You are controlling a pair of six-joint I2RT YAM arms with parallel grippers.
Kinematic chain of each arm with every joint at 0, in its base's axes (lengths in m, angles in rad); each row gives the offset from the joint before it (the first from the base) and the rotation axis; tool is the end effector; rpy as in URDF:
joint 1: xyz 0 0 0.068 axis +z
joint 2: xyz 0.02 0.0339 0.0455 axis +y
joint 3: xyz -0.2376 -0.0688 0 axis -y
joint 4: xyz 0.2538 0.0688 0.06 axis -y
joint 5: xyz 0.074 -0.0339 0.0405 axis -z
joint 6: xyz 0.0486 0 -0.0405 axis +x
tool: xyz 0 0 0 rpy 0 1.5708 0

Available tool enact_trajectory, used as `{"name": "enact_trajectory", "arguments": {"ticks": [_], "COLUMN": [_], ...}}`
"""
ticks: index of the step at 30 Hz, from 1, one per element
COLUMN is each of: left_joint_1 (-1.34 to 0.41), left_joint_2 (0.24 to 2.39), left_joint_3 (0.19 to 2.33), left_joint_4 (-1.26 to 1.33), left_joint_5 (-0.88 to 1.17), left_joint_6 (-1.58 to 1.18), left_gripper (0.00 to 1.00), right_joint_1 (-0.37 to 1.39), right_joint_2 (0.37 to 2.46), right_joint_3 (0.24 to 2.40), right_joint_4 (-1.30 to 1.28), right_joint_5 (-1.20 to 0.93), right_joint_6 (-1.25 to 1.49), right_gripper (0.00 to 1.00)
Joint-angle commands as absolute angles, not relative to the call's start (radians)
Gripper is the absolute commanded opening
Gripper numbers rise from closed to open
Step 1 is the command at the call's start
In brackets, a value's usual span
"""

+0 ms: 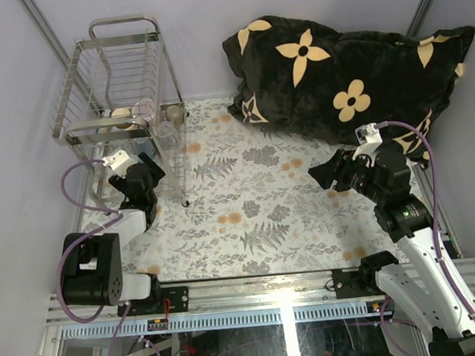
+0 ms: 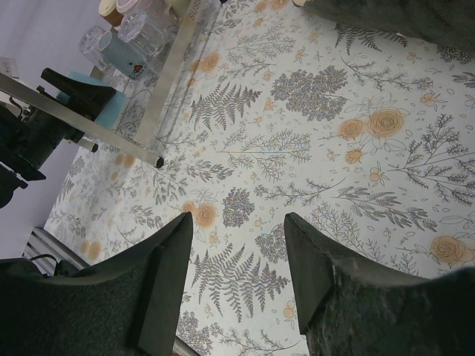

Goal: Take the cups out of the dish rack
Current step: Unload the cup from the dish rack.

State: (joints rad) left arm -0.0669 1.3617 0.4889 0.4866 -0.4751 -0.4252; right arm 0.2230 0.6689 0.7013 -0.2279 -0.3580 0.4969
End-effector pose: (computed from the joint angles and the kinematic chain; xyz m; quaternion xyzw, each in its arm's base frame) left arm 0.2892 0.0029 0.1459 -0.2730 0.7700 0.0572 0.5738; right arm 0.1938 0.0614 0.3058 -0.0081 0.7687 0.3488 0.5361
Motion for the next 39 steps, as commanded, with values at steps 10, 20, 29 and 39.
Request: {"name": "enact_trajectory", "arguments": {"ticks": [10,20,29,39], "left_joint_1": [-0.072,-0.071,-0.071,-0.058], "left_joint_2": [1.283,1.237,1.158,1.093], "left_joint_3": [0.459,0.448,0.42,0.434], "left_joint_4": [0.594,0.597,0.583,0.52], "left_joint_5": [-0.461,-0.438,-0.447,-0.433], "left_joint_6": [-0.516,-0.581,-0.619,-0.652], "left_gripper": [0.17,0.17,0.18,0.19], "right_joint_1": [0.23,0.23,0.232,0.231], "right_joint_2": [0.659,0.664,0.674,0.684], "right_joint_3": [0.692,0.686,0.686,0.686], "right_joint_4": [-0.192,-0.187,-0.18,-0.172], "right_joint_5": [-0.371,-0.378,-0.386,-0.397], "right_joint_6": [0.481,0.482,0.482,0.486], "right_gripper": [0.6,0.6,0.6,0.6]}}
